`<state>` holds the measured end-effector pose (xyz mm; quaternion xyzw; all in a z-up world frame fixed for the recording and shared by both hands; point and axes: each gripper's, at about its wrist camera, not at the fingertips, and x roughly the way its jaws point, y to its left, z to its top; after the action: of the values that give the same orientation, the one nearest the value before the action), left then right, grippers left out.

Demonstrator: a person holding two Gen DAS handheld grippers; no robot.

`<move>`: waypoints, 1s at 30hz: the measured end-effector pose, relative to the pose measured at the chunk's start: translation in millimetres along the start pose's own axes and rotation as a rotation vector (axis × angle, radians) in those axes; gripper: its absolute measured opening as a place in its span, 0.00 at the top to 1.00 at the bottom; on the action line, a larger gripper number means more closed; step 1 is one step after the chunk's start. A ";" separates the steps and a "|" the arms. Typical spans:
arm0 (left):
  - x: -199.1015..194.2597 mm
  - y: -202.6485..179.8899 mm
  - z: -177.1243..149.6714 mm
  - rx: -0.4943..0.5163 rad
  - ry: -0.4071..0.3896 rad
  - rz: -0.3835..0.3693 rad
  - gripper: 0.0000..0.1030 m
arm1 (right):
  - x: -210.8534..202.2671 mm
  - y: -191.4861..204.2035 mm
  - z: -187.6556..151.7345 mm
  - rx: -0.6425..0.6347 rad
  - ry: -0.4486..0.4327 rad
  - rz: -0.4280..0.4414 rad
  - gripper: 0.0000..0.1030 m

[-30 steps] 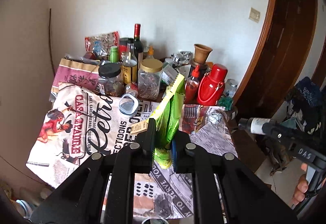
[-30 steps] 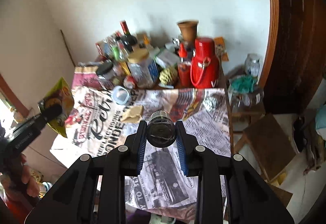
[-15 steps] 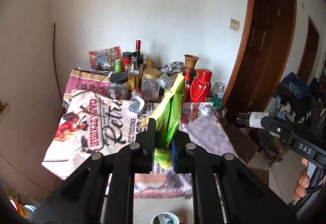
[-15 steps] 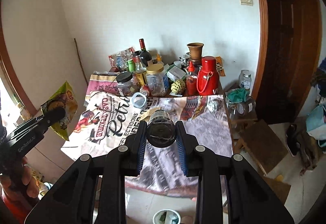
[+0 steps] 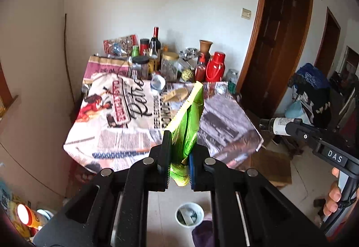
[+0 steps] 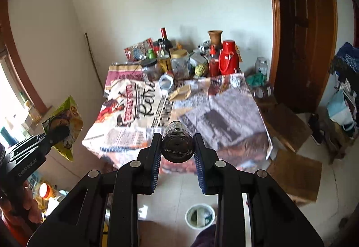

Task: Collect trash
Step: 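Carry the small bottle with the right tool while the left tool carries the green packet to the bin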

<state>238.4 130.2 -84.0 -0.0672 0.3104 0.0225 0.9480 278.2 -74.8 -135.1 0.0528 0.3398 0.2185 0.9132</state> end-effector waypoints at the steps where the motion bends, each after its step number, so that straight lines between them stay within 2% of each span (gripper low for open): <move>1: -0.9 0.7 -4.2 -0.003 0.012 -0.006 0.88 | -1.7 1.9 -3.8 0.001 0.008 -0.004 0.75; 5: 2.2 0.4 -18.1 -0.006 0.056 -0.024 0.88 | -5.3 5.2 -18.5 0.005 0.051 -0.019 0.75; 10: 19.3 -3.1 -38.9 -0.021 0.134 -0.028 0.88 | 10.7 0.0 -35.5 0.010 0.126 -0.021 0.75; 16: 61.7 -13.5 -73.7 -0.031 0.251 -0.031 0.88 | 44.5 -18.0 -62.0 0.028 0.221 -0.010 0.75; 23: 135.8 -29.2 -129.7 -0.063 0.381 -0.022 0.88 | 99.2 -53.1 -108.8 0.033 0.349 -0.002 0.75; 30: 220.5 -34.7 -211.3 -0.107 0.531 0.007 0.88 | 163.7 -91.7 -167.6 0.041 0.462 0.024 0.75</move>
<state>295.4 66.2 -379.1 -0.1195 0.5469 0.0237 0.8283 313.8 -94.7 -383.4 0.0242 0.5436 0.2289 0.8072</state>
